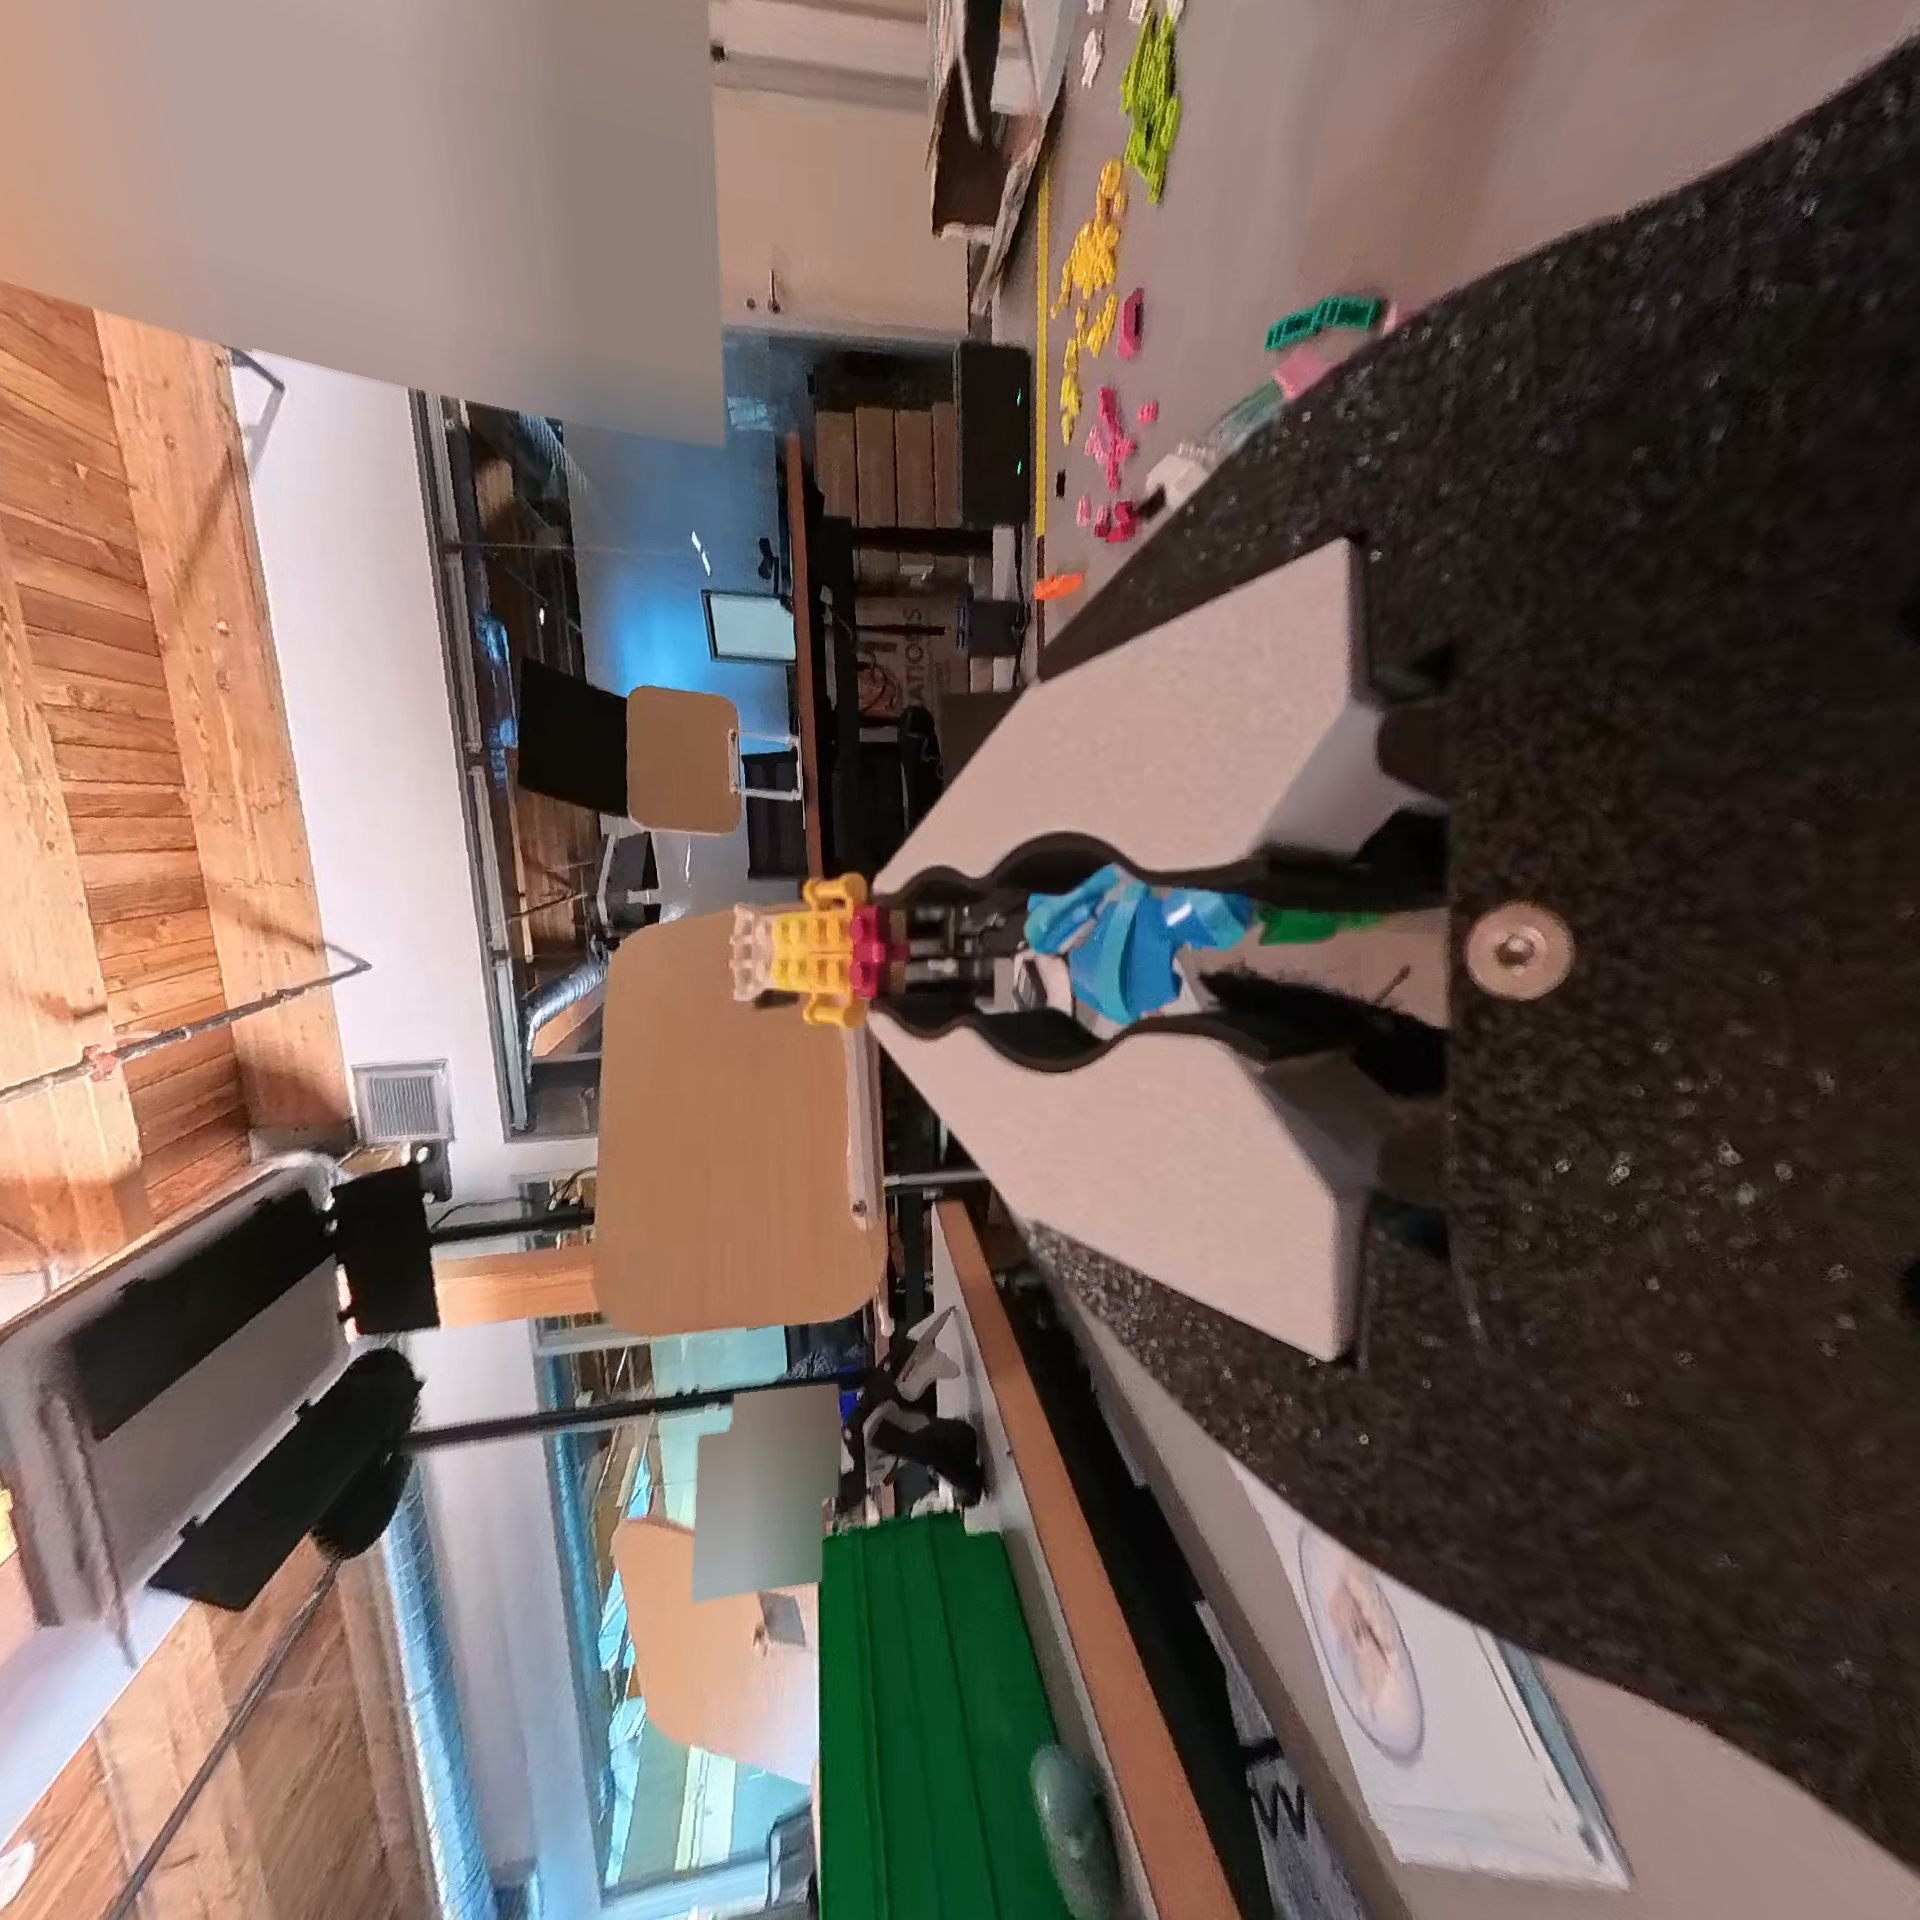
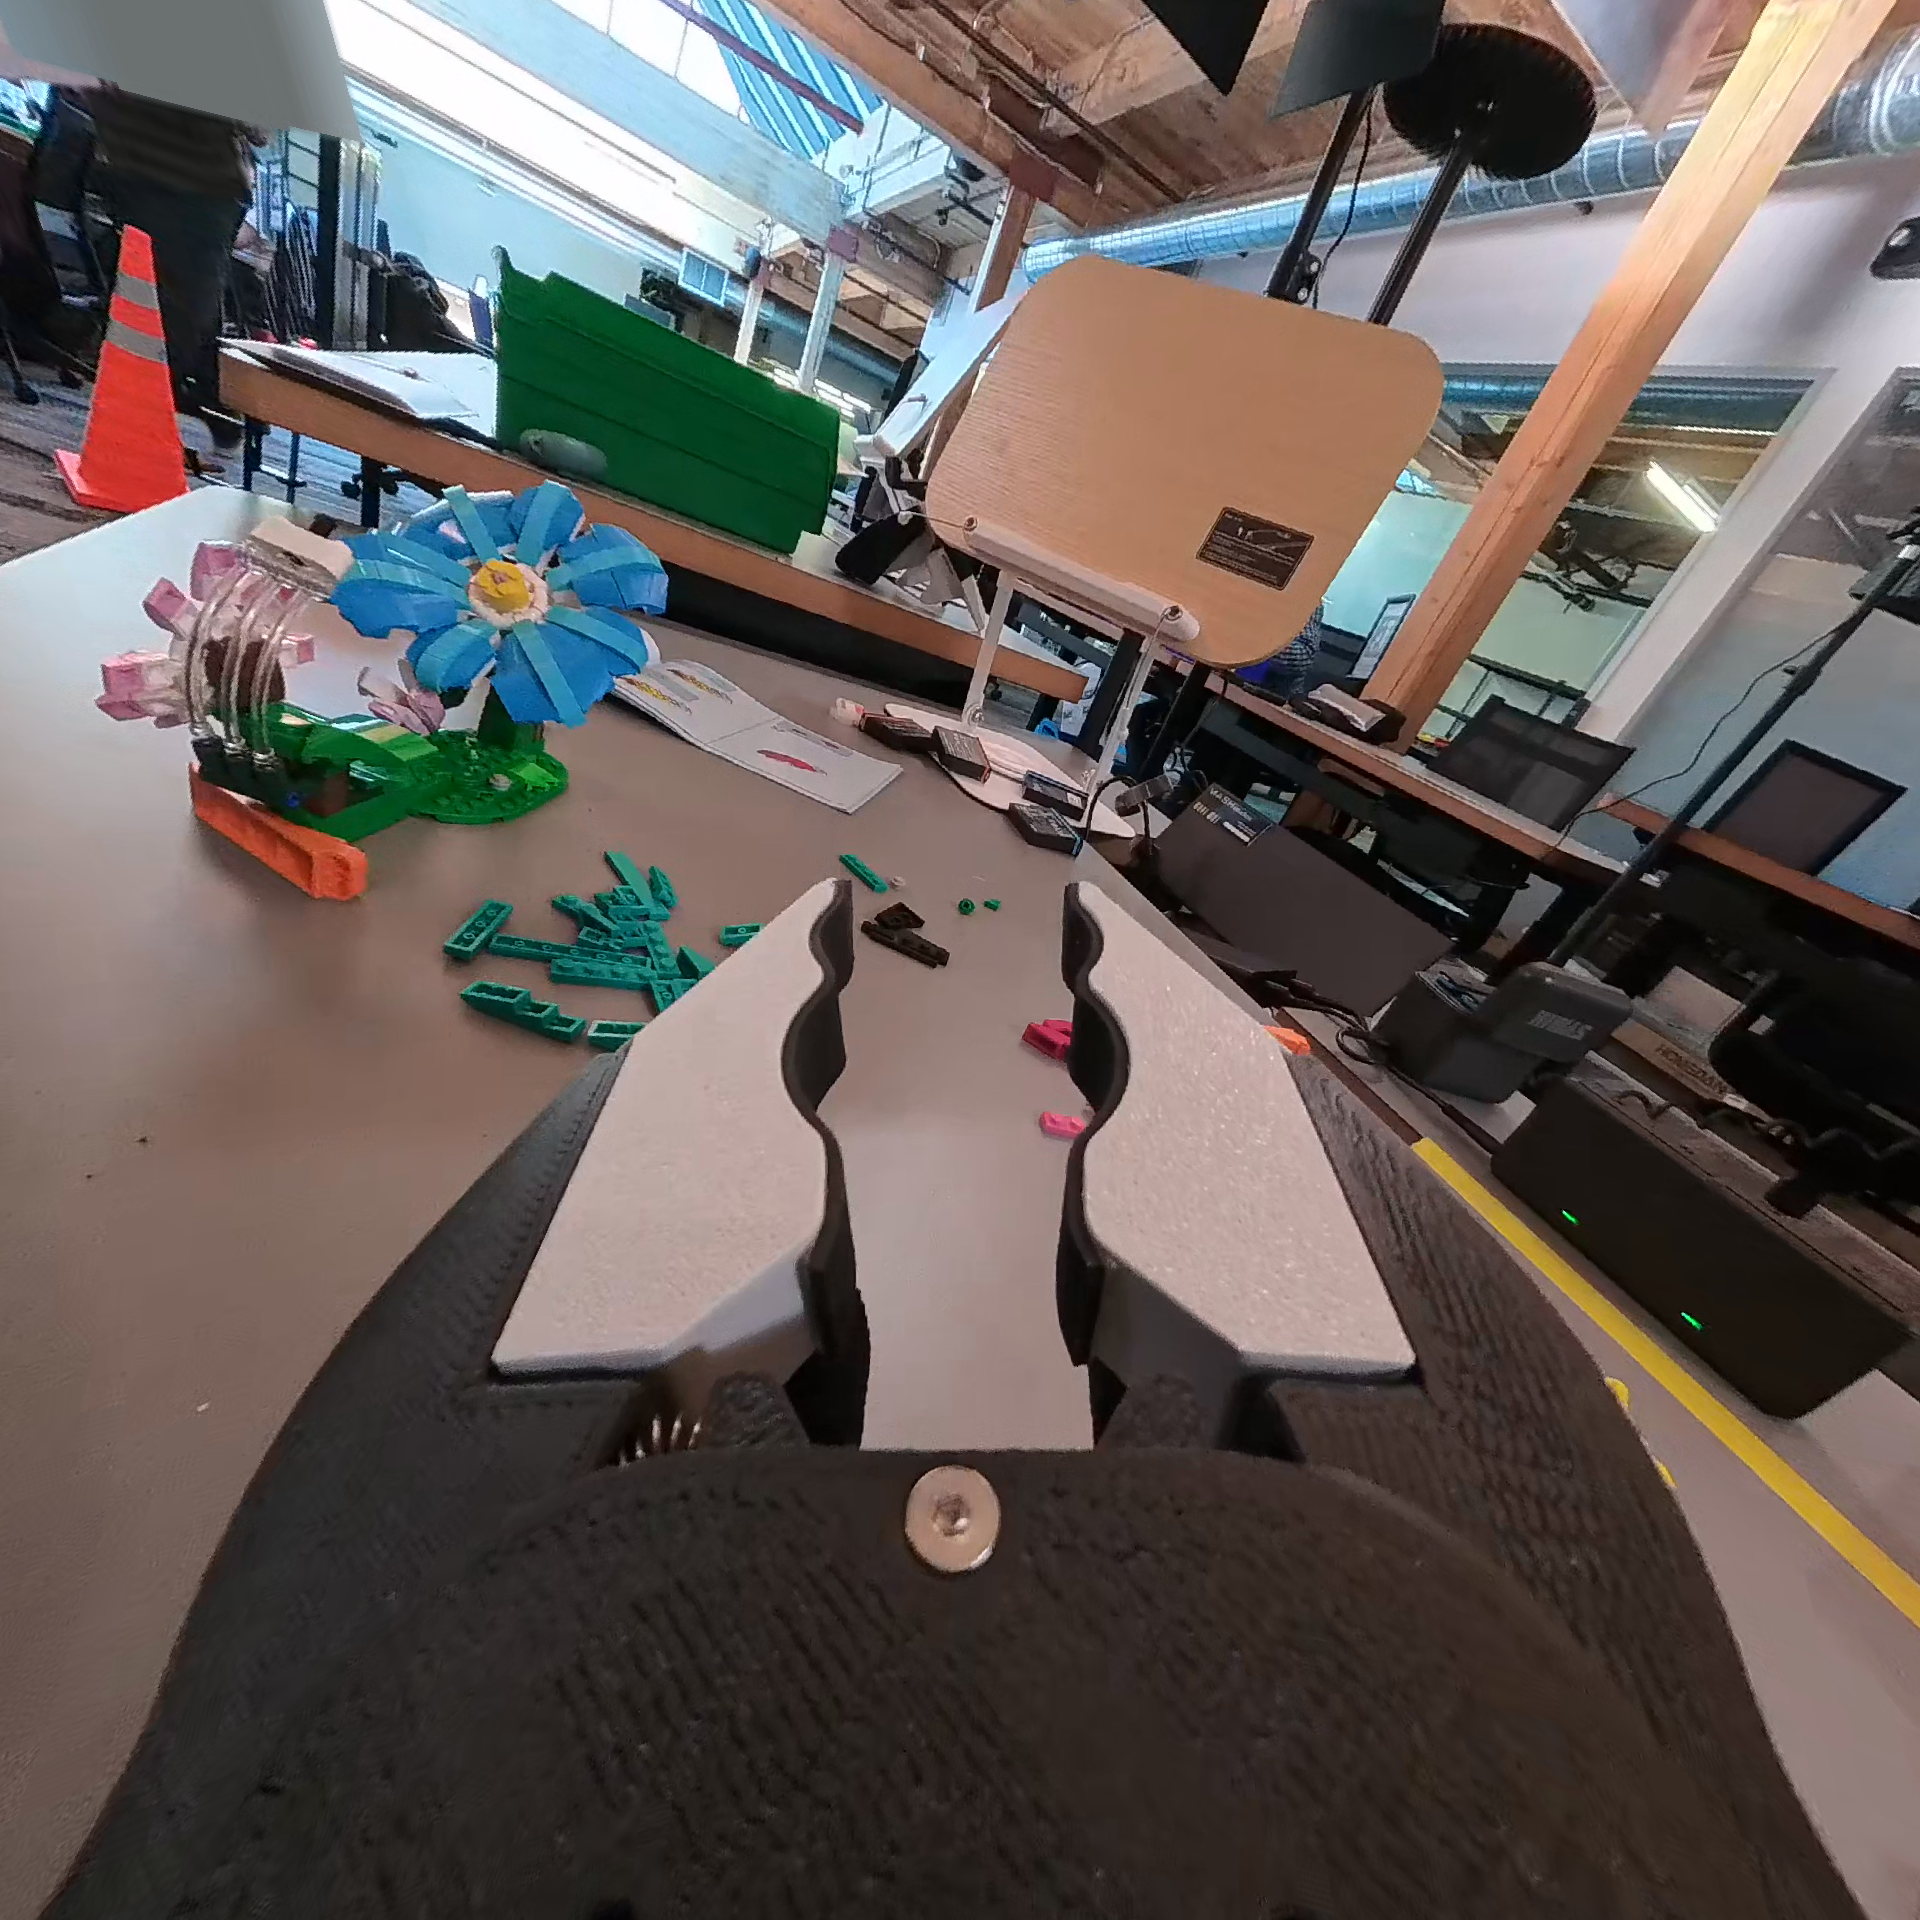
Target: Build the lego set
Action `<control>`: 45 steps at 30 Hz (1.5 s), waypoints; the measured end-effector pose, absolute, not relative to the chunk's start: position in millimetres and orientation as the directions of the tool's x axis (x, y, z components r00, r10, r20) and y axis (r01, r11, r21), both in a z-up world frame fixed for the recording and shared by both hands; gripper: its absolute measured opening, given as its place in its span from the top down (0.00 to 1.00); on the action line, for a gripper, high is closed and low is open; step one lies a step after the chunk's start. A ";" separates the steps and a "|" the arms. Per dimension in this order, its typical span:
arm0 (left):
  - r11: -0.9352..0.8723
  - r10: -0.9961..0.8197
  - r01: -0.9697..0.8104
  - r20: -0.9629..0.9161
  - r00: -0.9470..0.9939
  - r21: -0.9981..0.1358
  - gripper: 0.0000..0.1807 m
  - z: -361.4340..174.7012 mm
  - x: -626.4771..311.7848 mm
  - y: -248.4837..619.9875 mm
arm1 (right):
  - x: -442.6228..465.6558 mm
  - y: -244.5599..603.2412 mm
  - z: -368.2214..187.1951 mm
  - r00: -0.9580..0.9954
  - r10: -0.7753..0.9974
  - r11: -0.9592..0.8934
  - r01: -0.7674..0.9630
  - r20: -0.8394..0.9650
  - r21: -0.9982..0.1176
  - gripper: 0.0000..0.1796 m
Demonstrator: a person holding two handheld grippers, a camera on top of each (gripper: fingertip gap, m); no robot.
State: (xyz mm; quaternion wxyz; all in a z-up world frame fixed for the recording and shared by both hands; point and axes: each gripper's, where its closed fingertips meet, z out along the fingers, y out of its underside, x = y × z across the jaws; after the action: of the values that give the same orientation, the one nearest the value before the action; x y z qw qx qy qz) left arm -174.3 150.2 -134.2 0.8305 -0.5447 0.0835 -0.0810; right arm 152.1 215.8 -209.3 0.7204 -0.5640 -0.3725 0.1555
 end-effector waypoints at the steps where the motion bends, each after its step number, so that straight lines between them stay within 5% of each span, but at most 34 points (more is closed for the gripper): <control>1: 0.383 -0.260 0.057 -0.048 0.965 -0.922 0.93 -134.4 -167.8 151.2 | 152.1 216.0 -209.5 0.675 0.645 0.312 0.197 0.359 -0.929 0.78; 10: 0.290 -0.556 -0.016 -0.182 0.811 -0.957 0.92 -137.2 -94.0 147.0 | 211.4 271.7 -200.2 0.693 0.651 0.023 0.391 0.311 -0.920 0.82; 18: 0.283 -0.651 -0.065 -0.241 0.720 -0.957 0.92 -140.5 -63.0 132.2 | 289.9 343.6 -241.7 0.699 0.699 -0.428 0.579 0.152 -0.694 0.85; 27: 0.270 -0.708 -0.061 -0.241 0.664 -0.961 0.92 -141.2 -42.9 121.5 | 279.7 405.7 -299.8 0.679 0.732 -0.576 0.584 -0.044 -0.571 0.82; 35: 0.265 -0.716 -0.066 -0.243 0.654 -0.962 0.92 -142.0 -41.0 120.9 | 276.8 425.6 -317.6 0.674 0.737 -0.576 0.590 -0.048 -0.566 0.82; 40: 0.253 -0.732 -0.064 -0.234 0.640 -0.965 0.92 -145.5 -36.9 122.2 | 273.9 428.0 -317.6 0.650 0.760 -0.530 0.627 0.008 -0.571 0.92; 43: 0.253 -0.733 -0.069 -0.237 0.637 -0.965 0.92 -145.7 -36.6 121.5 | 250.3 417.3 -293.0 0.506 0.831 -0.282 0.741 0.230 -0.610 0.92; 45: 0.253 -0.732 -0.067 -0.237 0.638 -0.965 0.92 -145.0 -37.2 121.4 | 221.3 388.7 -279.0 0.285 0.865 -0.023 0.845 0.414 -0.534 0.92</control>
State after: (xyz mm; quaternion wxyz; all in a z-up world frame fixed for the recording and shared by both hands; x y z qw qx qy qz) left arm -37.2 121.4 -145.0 0.7079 -0.5640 0.3544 -0.2350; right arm 221.3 388.7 -279.0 0.3622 -0.7151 -0.5977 0.0135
